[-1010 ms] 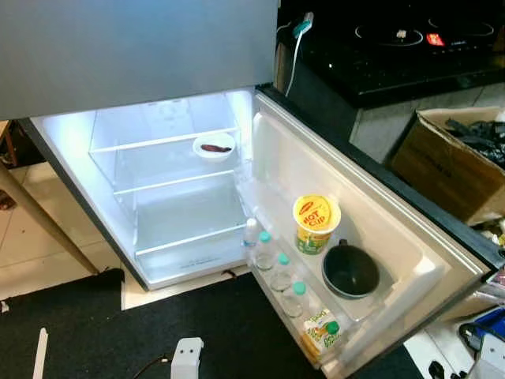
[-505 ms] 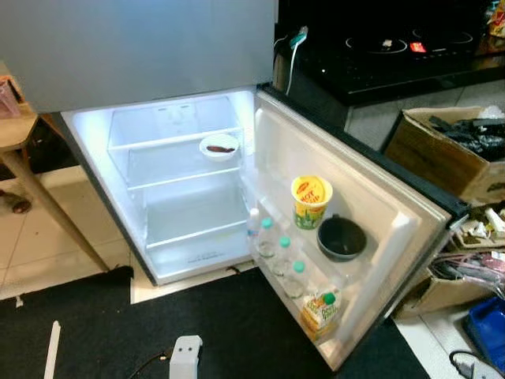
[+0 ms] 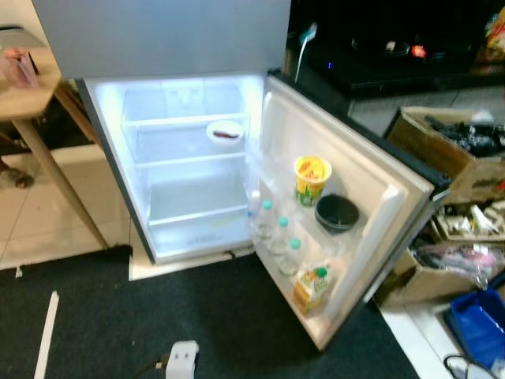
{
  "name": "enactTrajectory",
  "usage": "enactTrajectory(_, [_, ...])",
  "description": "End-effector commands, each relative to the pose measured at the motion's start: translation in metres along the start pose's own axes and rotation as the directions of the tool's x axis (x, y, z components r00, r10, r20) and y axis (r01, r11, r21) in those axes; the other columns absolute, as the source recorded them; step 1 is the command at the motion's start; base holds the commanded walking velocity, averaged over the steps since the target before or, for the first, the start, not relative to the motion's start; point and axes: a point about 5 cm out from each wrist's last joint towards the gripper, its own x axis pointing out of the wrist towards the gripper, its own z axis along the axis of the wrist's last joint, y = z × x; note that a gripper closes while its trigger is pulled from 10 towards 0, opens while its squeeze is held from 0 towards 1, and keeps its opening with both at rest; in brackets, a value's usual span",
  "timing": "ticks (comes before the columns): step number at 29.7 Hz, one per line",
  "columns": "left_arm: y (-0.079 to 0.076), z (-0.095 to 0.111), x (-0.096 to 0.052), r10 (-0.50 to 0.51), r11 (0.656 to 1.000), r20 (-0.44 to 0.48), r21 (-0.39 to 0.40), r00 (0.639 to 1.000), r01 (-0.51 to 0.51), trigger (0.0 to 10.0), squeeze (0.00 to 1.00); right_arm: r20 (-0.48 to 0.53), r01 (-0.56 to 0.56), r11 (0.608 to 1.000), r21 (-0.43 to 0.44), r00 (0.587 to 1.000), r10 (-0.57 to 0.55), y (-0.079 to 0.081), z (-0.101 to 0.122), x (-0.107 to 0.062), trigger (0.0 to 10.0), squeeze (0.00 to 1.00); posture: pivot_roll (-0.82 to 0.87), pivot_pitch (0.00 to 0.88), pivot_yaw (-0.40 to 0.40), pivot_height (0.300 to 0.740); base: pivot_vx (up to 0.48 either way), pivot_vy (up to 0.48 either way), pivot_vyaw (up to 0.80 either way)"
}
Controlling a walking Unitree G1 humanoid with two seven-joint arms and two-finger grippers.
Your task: Restocking fridge
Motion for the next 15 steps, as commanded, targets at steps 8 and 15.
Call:
enactTrajectory(8, [0.010, -0.011, -0.005, 0.039, 0.999, -0.046, -0.021, 0.998, -0.040, 10.0, 0.00, 0.032, -0.020, 1.000, -0.009, 0.999, 0.020, 0.005, 0.009, 0.002, 10.0, 0.00, -0.07, 0.028, -0.023, 0.740, 0.030, -0.212, 0.00])
enactTrajectory(15, [0.010, -0.012, -0.006, 0.035, 0.999, -0.050, -0.020, 0.998, -0.036, 10.0, 0.00, 0.173, -0.066, 0.995, 0.074, 0.984, 0.052, 0.016, 0.048, 0.005, 10.0, 0.00, -0.07, 0.030, -0.019, 0.740, 0.000, 0.000, 0.00])
